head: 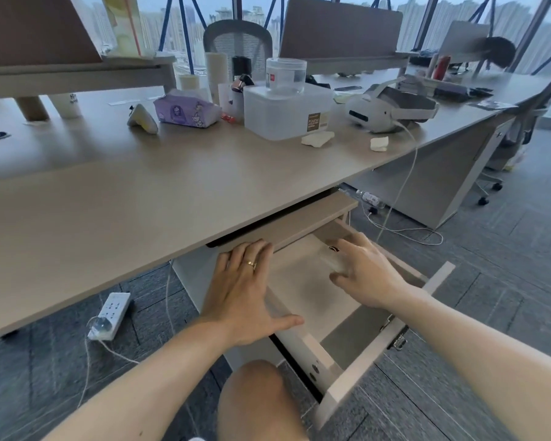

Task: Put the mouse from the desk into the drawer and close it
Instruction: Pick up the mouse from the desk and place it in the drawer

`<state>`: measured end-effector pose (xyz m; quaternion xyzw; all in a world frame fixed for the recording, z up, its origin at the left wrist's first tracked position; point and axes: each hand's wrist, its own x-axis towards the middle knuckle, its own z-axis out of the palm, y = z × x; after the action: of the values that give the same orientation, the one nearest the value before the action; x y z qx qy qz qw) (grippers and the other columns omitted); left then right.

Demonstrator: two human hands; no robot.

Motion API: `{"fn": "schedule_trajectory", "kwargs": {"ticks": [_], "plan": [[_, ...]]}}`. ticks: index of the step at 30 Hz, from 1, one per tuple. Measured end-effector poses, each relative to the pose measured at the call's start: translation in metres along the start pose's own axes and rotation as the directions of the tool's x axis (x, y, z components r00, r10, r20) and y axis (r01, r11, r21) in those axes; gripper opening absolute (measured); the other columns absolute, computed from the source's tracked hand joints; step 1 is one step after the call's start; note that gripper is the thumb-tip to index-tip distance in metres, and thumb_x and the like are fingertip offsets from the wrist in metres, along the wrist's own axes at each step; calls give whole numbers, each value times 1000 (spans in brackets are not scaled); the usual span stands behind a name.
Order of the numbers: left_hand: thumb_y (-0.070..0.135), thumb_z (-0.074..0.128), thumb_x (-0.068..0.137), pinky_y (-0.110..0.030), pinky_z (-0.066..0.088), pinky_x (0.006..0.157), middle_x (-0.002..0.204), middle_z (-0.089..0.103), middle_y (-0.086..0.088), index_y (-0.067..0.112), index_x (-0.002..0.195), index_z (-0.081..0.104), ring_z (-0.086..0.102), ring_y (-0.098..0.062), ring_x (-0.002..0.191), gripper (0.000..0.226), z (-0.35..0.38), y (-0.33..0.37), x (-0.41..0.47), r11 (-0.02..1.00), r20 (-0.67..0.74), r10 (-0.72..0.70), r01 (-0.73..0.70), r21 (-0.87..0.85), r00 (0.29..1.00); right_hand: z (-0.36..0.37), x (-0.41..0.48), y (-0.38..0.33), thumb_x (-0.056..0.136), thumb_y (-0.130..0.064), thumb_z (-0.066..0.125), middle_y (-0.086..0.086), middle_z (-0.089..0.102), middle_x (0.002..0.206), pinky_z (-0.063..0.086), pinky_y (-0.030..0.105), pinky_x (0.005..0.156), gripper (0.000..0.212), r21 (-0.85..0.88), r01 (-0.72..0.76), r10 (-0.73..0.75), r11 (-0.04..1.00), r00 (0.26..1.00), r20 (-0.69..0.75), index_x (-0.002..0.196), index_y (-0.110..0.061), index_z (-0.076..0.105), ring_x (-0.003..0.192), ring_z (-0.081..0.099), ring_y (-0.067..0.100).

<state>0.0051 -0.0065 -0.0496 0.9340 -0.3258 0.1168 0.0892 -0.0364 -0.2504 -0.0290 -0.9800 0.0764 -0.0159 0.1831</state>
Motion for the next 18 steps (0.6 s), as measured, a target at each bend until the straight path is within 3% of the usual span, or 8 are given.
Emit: {"fn": "schedule_trajectory", "kwargs": {"ticks": [4,8,10,13,18], "plan": [[100,43,61,-45,29,113,160,36,-6,12,155,28,31,-24,144,130,8,-3,-1,1000,-26,22,-22,-8,999,26,21,9,79,-38,66,0,40,126,50,40,96,63,-112,-38,60,993,978,200,140,-36,50,108,54,25],[100,43,62,-44,30,111,159,36,-5,12,155,28,31,-22,144,129,12,-6,1,1000,-23,18,-18,-7,1000,56,46,27,67,-65,45,-6,43,139,50,41,95,74,-191,30,33,981,949,315,140,-48,42,114,47,23],[99,43,62,-44,30,110,159,36,-4,12,155,28,31,-22,144,129,12,-6,2,1000,-17,17,-17,-3,1000,55,45,17,76,-54,47,-7,39,145,47,39,99,67,-242,60,32,968,934,357,141,-41,43,119,44,26],[98,43,64,-44,31,110,158,38,-5,11,155,30,32,-22,144,127,12,-7,1,1000,-13,22,-22,-10,1000,56,46,11,84,-40,58,7,35,138,45,40,102,73,-245,-1,83,970,941,327,152,-34,32,123,48,33],[97,43,65,-46,32,110,158,38,-7,9,155,31,33,-23,144,126,11,-7,2,1000,-9,26,-26,10,1000,62,47,11,84,-34,65,8,37,129,47,42,99,75,-241,13,66,971,945,319,151,-33,32,121,48,33]]}}
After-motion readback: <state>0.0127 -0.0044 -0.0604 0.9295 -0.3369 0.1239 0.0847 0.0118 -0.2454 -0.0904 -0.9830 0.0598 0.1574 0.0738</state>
